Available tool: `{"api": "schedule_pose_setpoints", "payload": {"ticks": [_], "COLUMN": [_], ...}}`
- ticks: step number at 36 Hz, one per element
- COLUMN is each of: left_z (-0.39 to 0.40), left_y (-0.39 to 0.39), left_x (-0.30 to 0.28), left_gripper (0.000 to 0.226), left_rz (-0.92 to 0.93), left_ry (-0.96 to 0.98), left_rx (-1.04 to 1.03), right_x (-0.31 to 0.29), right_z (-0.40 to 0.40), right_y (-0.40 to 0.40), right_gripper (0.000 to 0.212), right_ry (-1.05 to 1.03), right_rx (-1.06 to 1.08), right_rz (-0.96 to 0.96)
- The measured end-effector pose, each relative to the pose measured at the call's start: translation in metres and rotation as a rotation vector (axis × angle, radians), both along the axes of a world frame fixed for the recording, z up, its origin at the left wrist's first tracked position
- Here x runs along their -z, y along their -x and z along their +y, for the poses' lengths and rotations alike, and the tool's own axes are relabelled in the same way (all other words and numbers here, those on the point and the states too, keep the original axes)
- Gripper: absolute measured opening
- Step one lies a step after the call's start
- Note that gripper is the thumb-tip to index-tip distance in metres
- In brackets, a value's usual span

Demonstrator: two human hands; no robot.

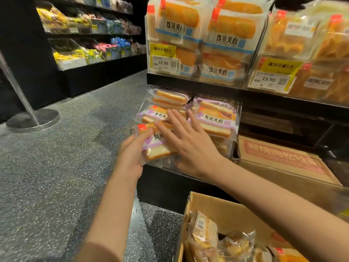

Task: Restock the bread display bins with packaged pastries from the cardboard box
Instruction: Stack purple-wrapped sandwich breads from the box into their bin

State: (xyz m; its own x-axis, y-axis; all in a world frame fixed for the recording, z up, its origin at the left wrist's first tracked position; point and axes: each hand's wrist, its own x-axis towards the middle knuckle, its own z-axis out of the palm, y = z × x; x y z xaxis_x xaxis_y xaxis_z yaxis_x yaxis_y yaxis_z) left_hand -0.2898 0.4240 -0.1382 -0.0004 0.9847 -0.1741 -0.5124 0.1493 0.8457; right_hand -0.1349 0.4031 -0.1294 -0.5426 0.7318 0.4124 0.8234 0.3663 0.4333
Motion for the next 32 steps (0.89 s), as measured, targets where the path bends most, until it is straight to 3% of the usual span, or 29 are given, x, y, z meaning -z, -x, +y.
{"api": "schedule_pose_setpoints", "payload": {"ticks": [3,6,10,14,16,18,20,23,32], "left_z": [0.001,0.001,0.004,0.013,0.018,0.023,0.029,0.038,0.051], "left_y": [-0.003,-0.002,0.008,0.014,0.016,0.019,0.023,0.031,0.038], "left_x": [0.0,-0.006,-0.013,-0.006,-0.002,0.002,0.006,0.009,0.017], "left_gripper": [0.019,0.029,0.044,0.044,0.035,0.027,0.02,0.012,0.017], "left_rz": [-0.044,-0.163,-0.241,-0.113,-0.095,-0.071,-0.009,0.06,0.126], "left_ry": [-0.007,-0.014,-0.027,-0.015,0.012,0.032,0.038,0.019,-0.028], "left_rx": [0.017,0.064,0.046,-0.012,-0.048,-0.076,-0.109,-0.185,-0.342], "right_x": [0.005,-0.001,-0.013,-0.022,-0.02,-0.017,-0.009,0.004,0.009], "right_z": [0.008,0.025,0.053,0.082,0.093,0.097,0.098,0.098,0.134], "right_y": [0.016,0.025,0.033,0.039,0.041,0.045,0.052,0.061,0.073], "right_gripper": [0.09,0.088,0.08,0.055,0.063,0.086,0.09,0.074,0.05], "right_ry": [-0.09,-0.128,-0.033,0.055,0.191,0.29,0.225,0.097,0.055], "right_rx": [-0.095,-0.178,-0.064,0.167,0.291,0.376,0.358,0.305,0.255], "right_rz": [0.017,0.099,0.253,0.274,0.303,0.355,0.358,0.316,0.223]}}
